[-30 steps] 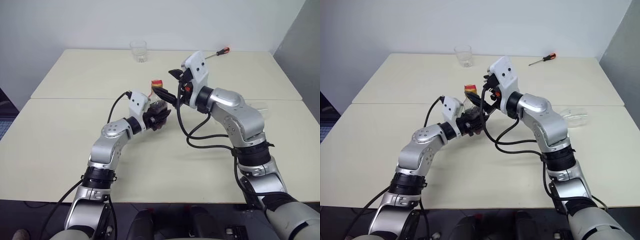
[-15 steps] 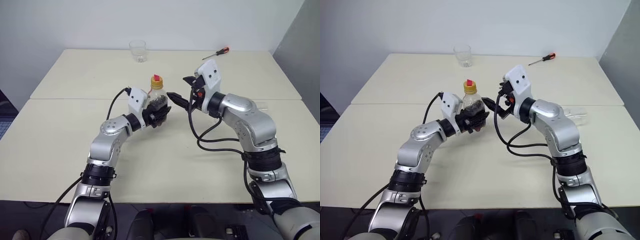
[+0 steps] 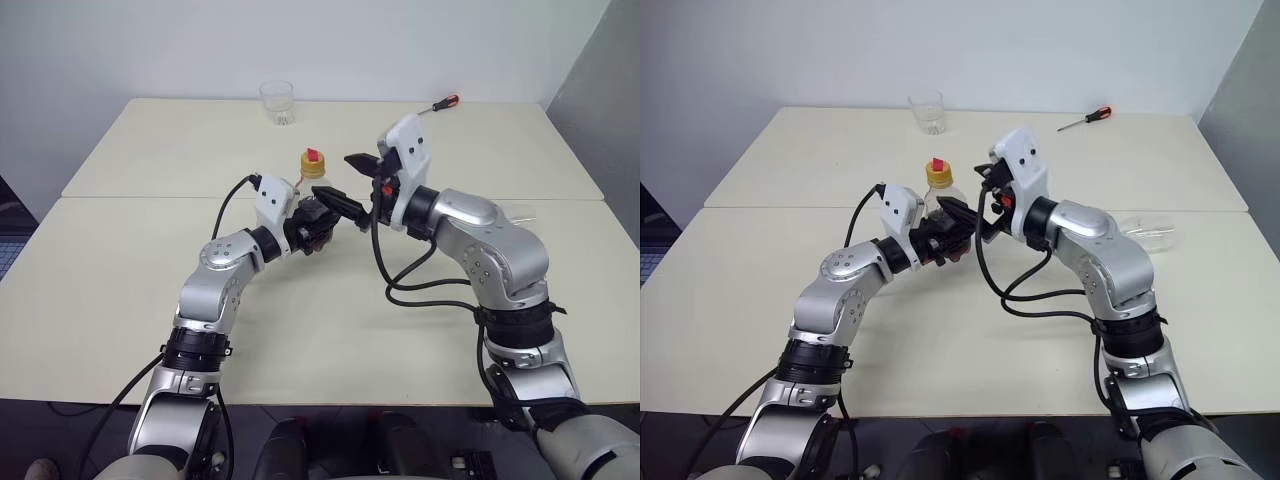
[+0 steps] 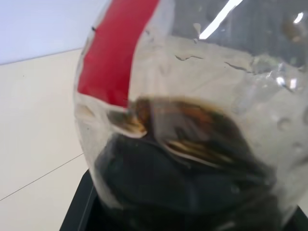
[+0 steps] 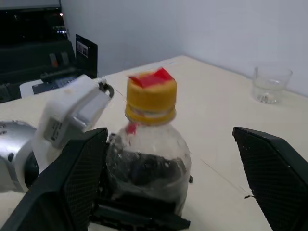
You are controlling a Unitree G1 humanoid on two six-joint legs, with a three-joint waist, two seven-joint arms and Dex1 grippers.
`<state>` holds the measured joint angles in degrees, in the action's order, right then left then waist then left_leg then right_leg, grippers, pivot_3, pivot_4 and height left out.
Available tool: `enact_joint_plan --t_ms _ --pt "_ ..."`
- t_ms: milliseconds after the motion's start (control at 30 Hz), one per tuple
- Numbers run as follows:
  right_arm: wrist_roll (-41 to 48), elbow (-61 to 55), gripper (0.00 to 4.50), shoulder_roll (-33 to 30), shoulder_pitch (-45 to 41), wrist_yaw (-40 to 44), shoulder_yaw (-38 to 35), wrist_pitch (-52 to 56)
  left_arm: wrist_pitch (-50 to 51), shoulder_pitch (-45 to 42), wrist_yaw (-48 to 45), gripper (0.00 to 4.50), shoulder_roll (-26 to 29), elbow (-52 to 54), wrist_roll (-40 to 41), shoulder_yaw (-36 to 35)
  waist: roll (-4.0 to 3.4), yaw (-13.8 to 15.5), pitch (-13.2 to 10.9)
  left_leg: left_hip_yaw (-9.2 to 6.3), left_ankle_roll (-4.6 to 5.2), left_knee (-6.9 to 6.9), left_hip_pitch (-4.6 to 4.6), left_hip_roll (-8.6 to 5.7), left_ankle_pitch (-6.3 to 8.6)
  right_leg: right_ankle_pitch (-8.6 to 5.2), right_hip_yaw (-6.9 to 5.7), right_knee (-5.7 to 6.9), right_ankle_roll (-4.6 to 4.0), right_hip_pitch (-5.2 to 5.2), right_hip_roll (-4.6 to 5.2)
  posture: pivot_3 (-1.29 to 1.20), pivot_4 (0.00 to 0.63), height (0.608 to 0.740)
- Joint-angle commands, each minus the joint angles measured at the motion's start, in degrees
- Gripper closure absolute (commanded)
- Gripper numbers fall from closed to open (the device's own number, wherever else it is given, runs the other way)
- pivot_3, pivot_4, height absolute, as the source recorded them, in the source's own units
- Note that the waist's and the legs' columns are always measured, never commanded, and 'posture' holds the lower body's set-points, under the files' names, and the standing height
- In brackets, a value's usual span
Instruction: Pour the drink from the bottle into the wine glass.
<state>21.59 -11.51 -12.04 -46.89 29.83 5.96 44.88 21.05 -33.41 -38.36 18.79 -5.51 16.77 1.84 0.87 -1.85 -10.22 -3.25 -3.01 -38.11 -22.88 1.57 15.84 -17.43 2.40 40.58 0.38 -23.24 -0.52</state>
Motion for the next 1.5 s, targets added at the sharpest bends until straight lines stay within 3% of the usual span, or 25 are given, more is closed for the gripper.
enact_joint_plan --t_ms 33,567,1500 --pt "0.11 -0.17 0.06 1.3 -2.62 -0.79 0.0 -1.42 -1.56 -0.98 -0.27 2.29 0.06 1.77 0.65 -1.13 0.0 0.0 0.0 0.01 0.0 0.0 0.0 -0.01 0.0 0.0 -0.01 0.0 0.0 0.0 0.01 0.0 0.15 0.74" --pt "-3.08 7.0 0.06 5.11 -6.59 -2.1 0.75 -6.94 -0.9 0.0 -0.22 2.29 -0.16 3.54 0.93 -0.71 0.0 -0.03 0.0 0.03 0.0 0.01 0.0 0.02 0.0 0.0 0.0 0.0 0.0 0.0 0.02 0.0 0.15 0.74" --pt "-2.11 3.63 0.06 -0.04 -3.08 -0.53 -0.31 -5.6 0.55 0.22 0.16 2.29 0.18 4.92 1.22 -1.1 0.0 -0.03 0.0 0.01 0.0 0.02 0.0 0.02 0.0 0.0 0.01 0.0 0.0 -0.01 0.02 0.0 0.15 0.74"
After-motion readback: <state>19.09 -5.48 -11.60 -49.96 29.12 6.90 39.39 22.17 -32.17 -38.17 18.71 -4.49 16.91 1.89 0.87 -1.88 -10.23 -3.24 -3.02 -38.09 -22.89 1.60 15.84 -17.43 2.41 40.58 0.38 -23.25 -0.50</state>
